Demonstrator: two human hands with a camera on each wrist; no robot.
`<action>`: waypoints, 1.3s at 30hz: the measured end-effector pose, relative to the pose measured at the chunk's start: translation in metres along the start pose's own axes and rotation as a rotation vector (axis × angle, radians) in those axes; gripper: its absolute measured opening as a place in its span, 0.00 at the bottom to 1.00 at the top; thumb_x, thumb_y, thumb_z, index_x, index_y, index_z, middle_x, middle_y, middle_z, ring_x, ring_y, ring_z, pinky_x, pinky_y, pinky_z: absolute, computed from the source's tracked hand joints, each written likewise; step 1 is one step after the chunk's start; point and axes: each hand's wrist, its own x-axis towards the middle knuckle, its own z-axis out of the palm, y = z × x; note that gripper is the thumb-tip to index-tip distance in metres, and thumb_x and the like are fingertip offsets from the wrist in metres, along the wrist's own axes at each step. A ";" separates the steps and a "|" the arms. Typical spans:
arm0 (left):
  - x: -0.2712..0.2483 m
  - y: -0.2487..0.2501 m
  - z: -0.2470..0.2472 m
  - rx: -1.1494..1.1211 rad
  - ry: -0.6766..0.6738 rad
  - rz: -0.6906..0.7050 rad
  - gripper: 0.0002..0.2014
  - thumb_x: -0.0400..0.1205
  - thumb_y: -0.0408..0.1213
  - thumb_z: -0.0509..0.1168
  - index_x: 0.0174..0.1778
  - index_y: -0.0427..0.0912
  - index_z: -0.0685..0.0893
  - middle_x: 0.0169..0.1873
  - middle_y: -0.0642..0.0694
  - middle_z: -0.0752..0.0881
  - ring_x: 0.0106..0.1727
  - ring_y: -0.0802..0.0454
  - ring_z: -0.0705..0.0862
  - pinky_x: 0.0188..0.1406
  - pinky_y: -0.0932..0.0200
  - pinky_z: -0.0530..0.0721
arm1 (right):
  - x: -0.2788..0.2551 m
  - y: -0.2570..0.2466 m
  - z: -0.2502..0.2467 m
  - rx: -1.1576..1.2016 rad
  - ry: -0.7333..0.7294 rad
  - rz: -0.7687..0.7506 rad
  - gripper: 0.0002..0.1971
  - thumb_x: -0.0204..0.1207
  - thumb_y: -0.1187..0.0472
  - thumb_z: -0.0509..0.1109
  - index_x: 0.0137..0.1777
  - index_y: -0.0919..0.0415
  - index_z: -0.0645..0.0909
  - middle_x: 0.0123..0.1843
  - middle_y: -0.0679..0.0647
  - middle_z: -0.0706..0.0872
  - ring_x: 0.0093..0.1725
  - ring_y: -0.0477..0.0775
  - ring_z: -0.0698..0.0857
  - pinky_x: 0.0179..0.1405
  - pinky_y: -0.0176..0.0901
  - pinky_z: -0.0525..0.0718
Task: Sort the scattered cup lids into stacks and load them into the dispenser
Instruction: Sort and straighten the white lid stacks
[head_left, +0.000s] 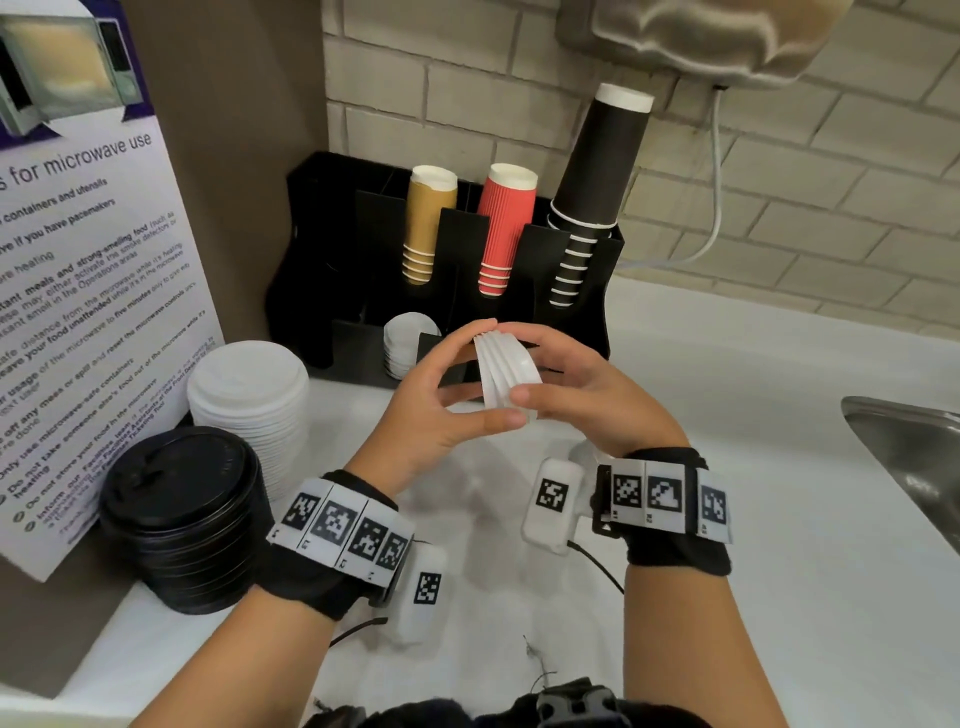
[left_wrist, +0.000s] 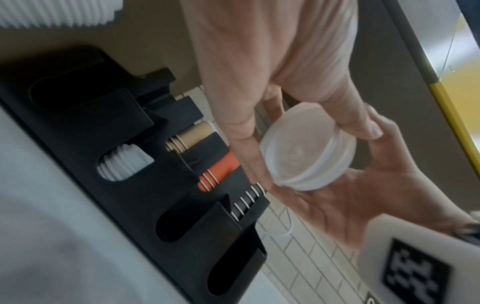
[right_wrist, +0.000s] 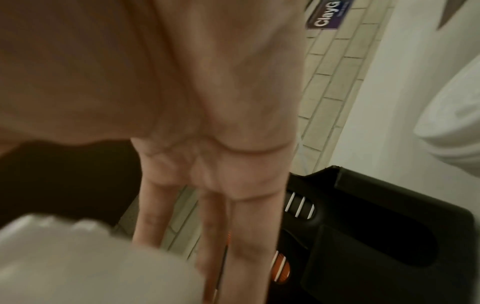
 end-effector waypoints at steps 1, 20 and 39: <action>0.000 0.001 -0.002 0.006 0.002 -0.008 0.41 0.62 0.45 0.80 0.72 0.62 0.74 0.67 0.60 0.79 0.66 0.61 0.81 0.59 0.62 0.84 | 0.000 0.000 -0.001 0.000 -0.011 0.000 0.33 0.62 0.48 0.79 0.70 0.40 0.76 0.58 0.49 0.87 0.59 0.54 0.87 0.60 0.59 0.85; 0.001 0.004 -0.004 0.121 0.111 0.033 0.44 0.58 0.53 0.79 0.72 0.62 0.71 0.63 0.65 0.76 0.71 0.51 0.77 0.61 0.48 0.87 | 0.009 -0.006 0.008 -0.003 0.041 -0.066 0.30 0.65 0.54 0.82 0.68 0.41 0.78 0.57 0.52 0.88 0.55 0.54 0.89 0.57 0.57 0.87; 0.014 0.022 -0.071 0.080 0.499 0.054 0.17 0.77 0.41 0.74 0.60 0.60 0.81 0.59 0.55 0.81 0.54 0.63 0.85 0.56 0.54 0.86 | 0.112 -0.015 0.019 -0.227 0.434 -0.280 0.29 0.67 0.56 0.81 0.68 0.54 0.76 0.62 0.48 0.81 0.59 0.46 0.82 0.53 0.33 0.84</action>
